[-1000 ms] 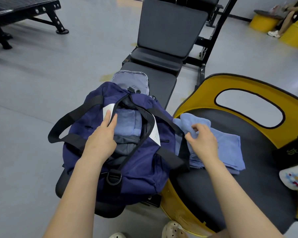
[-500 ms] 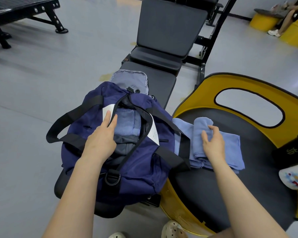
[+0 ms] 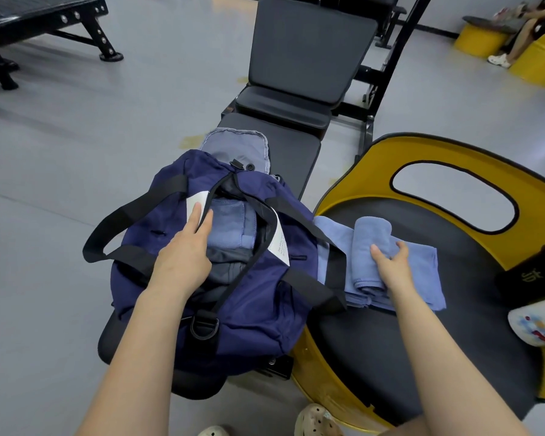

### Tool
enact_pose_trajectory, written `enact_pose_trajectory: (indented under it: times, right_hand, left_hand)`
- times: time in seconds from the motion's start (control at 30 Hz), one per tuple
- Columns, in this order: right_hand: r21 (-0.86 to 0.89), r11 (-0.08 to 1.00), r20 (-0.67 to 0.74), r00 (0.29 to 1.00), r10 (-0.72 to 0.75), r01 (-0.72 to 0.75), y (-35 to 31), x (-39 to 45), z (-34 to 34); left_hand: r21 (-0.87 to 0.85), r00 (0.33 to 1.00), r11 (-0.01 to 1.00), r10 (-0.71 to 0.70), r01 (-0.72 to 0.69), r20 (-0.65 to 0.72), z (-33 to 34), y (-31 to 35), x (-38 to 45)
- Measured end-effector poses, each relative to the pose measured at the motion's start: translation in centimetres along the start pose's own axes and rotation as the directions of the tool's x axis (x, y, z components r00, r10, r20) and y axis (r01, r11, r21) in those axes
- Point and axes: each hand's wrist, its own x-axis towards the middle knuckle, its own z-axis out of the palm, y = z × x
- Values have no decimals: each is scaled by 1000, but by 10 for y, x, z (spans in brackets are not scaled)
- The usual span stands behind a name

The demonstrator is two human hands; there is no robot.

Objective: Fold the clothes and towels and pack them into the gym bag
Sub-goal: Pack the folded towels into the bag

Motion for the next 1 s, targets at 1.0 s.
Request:
enact_pose_trajectory:
  times: [1.0]
  right_hand:
    - [219,935,-46,961,-274,278,-54,-33,-4]
  left_hand:
    - [-232,998,973,-28,13,-62,-6,-13,2]
